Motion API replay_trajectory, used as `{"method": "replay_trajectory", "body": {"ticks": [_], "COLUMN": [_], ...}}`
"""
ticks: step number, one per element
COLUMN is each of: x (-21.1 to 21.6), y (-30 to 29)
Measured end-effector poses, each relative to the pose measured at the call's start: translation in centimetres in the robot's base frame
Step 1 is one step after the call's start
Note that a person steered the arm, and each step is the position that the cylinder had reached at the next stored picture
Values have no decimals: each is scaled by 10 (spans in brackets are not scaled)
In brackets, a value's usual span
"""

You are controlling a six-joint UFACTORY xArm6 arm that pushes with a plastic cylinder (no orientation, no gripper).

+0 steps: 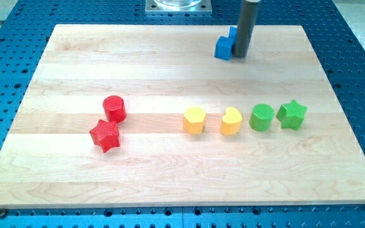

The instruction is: Nudge the cube

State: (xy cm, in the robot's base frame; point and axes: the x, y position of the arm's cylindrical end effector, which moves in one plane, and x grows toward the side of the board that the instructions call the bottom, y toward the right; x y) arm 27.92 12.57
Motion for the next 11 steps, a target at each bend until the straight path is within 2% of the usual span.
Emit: {"method": "replay_trajectory", "body": {"ticks": [1,2,3,4,5,6,7,8,9,10,11], "x": [-7,12,79,78,48,28,88,70,20,28,68], "y": [-28,-120,-147,-152,-109,-140,-171,-159,-153,-196,-213]}}
